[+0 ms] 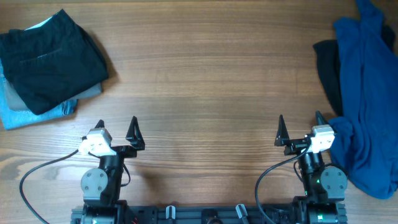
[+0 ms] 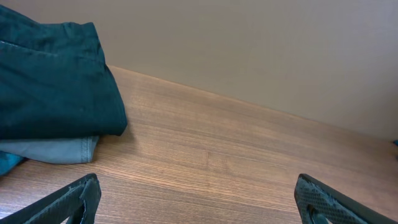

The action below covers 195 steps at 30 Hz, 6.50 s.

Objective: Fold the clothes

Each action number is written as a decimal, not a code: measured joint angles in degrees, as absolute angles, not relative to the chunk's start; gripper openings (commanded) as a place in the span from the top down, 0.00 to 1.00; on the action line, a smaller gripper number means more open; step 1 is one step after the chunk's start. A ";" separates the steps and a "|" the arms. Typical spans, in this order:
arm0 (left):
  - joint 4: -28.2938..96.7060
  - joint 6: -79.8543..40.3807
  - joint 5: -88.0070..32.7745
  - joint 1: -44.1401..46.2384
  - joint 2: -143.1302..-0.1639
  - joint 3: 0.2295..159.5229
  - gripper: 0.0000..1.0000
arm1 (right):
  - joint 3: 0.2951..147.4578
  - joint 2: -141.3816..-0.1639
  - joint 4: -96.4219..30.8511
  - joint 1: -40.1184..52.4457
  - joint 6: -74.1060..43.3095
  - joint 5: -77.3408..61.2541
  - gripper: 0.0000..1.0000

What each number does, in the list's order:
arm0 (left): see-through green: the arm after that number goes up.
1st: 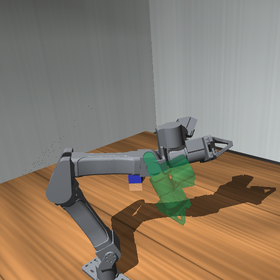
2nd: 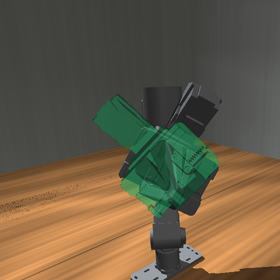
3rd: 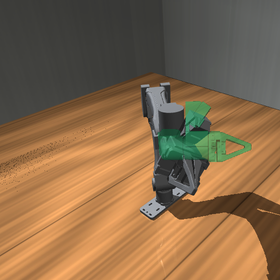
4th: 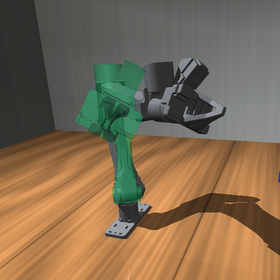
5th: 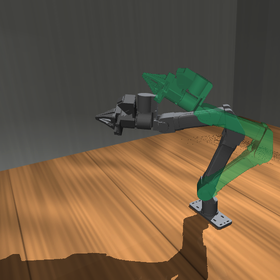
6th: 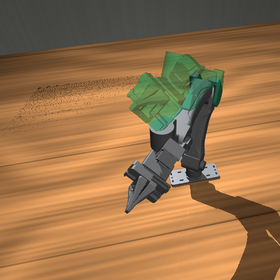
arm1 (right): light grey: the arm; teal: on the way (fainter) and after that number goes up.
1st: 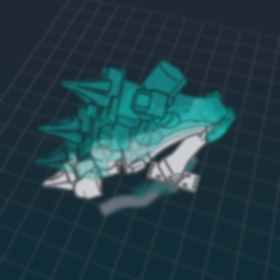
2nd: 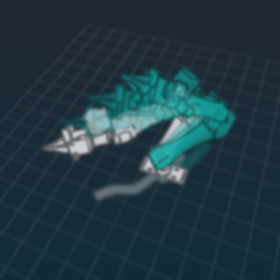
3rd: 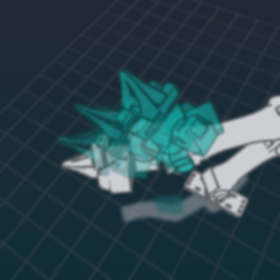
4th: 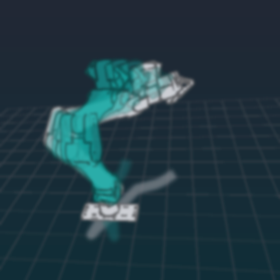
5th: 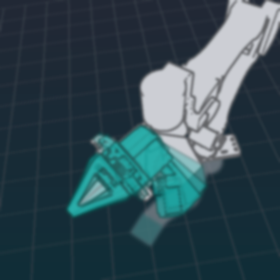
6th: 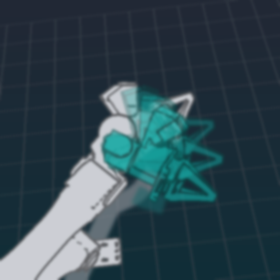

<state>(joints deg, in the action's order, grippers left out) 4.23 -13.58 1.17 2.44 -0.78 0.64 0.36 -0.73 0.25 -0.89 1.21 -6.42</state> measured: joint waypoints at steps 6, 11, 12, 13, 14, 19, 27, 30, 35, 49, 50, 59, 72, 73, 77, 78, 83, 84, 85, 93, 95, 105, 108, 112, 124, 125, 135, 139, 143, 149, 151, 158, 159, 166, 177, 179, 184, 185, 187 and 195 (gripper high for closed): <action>4.23 -13.58 1.17 2.44 -0.78 0.64 0.00 | 0.36 -0.73 0.25 -0.89 1.21 -6.42 0.00; 4.23 -13.58 1.17 2.44 -0.78 0.64 0.00 | 0.36 -0.73 0.25 -0.89 1.21 -6.42 0.00; 4.23 -13.58 1.17 2.44 -0.78 0.64 0.00 | 0.36 -0.73 0.25 -0.89 1.21 -6.42 0.00; 4.23 -13.58 1.17 2.44 -0.78 0.64 0.00 | 0.36 -0.73 0.25 -0.89 1.21 -6.42 0.00; 4.23 -13.56 1.17 2.44 -0.78 0.64 0.00 | 0.36 -0.73 0.25 -0.89 1.21 -6.42 0.00; 4.23 -13.58 1.17 2.44 -0.78 0.64 0.00 | 0.36 -0.73 0.25 -0.89 1.21 -6.42 0.00; 4.23 -13.58 1.17 2.44 -0.78 0.64 0.00 | 0.36 -0.73 0.25 -0.89 1.21 -6.42 0.00; 4.23 -13.58 1.17 2.44 -0.78 0.64 0.00 | 0.36 -0.73 0.25 -0.89 1.21 -6.42 0.00; 4.23 -13.56 1.17 2.44 -0.78 0.64 0.00 | 0.36 -0.73 0.25 -0.89 1.21 -6.42 0.01; 3.90 -14.50 0.12 2.44 -0.78 0.64 0.00 | 0.51 -0.73 -1.34 -0.89 -6.04 -6.42 0.00; 4.16 -14.50 0.10 2.44 -0.80 0.64 0.00 | 0.91 -0.73 -3.14 -0.89 -6.24 -6.39 0.00; 15.14 -14.94 0.10 2.44 -11.38 9.34 0.00 | 14.85 -12.58 -16.47 -0.89 -6.66 -4.16 0.00; 33.50 -14.94 0.08 2.44 -48.69 38.50 0.00 | 39.72 -56.93 -34.63 -2.79 -10.52 -3.38 0.00; 33.52 -14.94 0.08 2.44 -50.00 39.35 0.00 | 40.32 -59.13 -34.63 -2.85 -10.48 -3.42 0.00; 34.17 -14.94 0.03 2.44 -52.77 39.79 0.00 | 40.77 -66.61 -36.38 -4.58 -18.24 3.86 0.00; 34.26 -14.94 -0.10 2.44 -53.30 39.79 0.00 | 40.77 -69.56 -37.21 -6.55 -20.18 5.63 0.00; 34.35 -14.94 -0.12 2.44 -53.47 39.79 0.00 | 40.86 -79.37 -37.32 -14.57 -28.42 12.53 0.05; 34.35 -14.94 -0.12 2.44 -53.47 39.79 0.00 | 40.88 -80.93 -37.32 -15.55 -28.95 13.02 0.15; 34.35 -14.94 -0.12 2.44 -53.47 39.79 0.00 | 40.88 -82.50 -37.30 -16.38 -29.47 13.61 0.25; 34.35 -14.94 -0.10 2.44 -53.47 39.79 0.00 | 41.87 -85.52 -38.63 -18.17 -30.98 15.51 0.96; 34.35 -14.94 -0.12 2.44 -53.47 39.79 0.00 | 44.40 -83.50 -41.80 -18.17 -30.17 15.51 0.96; 34.35 -14.94 -0.12 2.44 -53.47 39.79 0.00 | 74.06 -67.33 -44.10 -18.41 -10.74 -15.73 0.88; 34.35 -14.94 -0.10 2.44 -53.47 39.79 0.00 | 74.41 -66.13 -45.76 -16.05 -4.32 -34.35 0.87; 34.35 -14.94 -0.12 2.44 -53.47 39.79 0.00 | 74.39 -67.61 -46.37 -10.04 4.97 -56.60 0.85; 34.35 -14.94 -0.12 2.44 -53.47 39.79 0.00 | 74.41 -77.67 -40.62 12.93 8.16 -54.96 0.75; 34.35 -14.94 -0.10 2.44 -53.47 39.79 0.00 | 74.41 -79.50 -39.03 14.31 6.87 -52.86 0.67; 31.11 -15.57 -6.92 2.39 -53.49 39.83 0.00 | 74.39 -85.45 -52.03 13.13 -16.93 -7.03 0.29; 25.21 -20.58 -14.00 2.39 -55.20 39.94 0.00 | 74.39 -85.45 -58.87 8.38 -18.48 1.98 0.22; 23.66 -27.46 -18.79 4.01 -62.30 39.99 0.00 | 74.39 -85.45 -59.55 1.52 -19.46 3.81 0.17; 19.07 -35.33 -21.54 13.17 -78.30 40.14 0.00 | 74.41 -85.45 -60.49 -4.19 -19.44 2.46 0.16; 16.21 -40.25 -22.02 16.71 -84.49 40.14 0.00 | 74.41 -85.45 -60.88 -5.08 -19.46 2.22 0.16; -4.16 -55.92 -25.85 26.94 -98.52 42.92 0.24 | 74.41 -85.45 -61.76 -5.52 -19.46 1.69 0.16; -7.07 -57.52 -25.91 28.12 -99.50 42.89 0.48 | 74.41 -85.45 -61.76 -5.52 -19.44 1.67 0.16; -13.54 -60.90 -25.85 34.50 -105.27 41.50 0.96 | 74.41 -85.45 -62.17 -5.52 -19.46 1.54 0.16; -5.06 -43.59 -19.55 9.37 -82.70 50.54 0.89 | 74.41 -85.45 -62.35 -5.52 -19.46 1.54 0.16; -6.00 -42.39 -15.86 4.67 -81.54 53.28 0.27 | 74.41 -85.45 -62.35 -5.52 -19.44 1.54 0.16; -2.00 -41.45 -11.33 -4.01 -83.50 55.37 0.00 | 74.41 -85.45 -62.39 -5.52 -19.44 1.54 0.12; 1.80 -41.23 -12.40 -3.77 -85.01 55.53 0.00 | 74.41 -85.45 -62.37 -5.52 -19.46 1.54 0.12; 9.58 -41.10 -15.59 -2.92 -88.20 55.33 0.00 | 74.41 -85.45 -62.35 -5.52 -19.44 1.54 0.11; 37.89 -40.99 -24.08 10.26 -96.66 54.92 0.00 | 74.41 -85.45 -61.95 -5.52 -19.42 1.54 0.10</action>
<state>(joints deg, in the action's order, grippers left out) 37.89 -40.99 -24.08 10.26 -96.66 54.92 74.41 -85.45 -61.95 -5.52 -19.42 1.54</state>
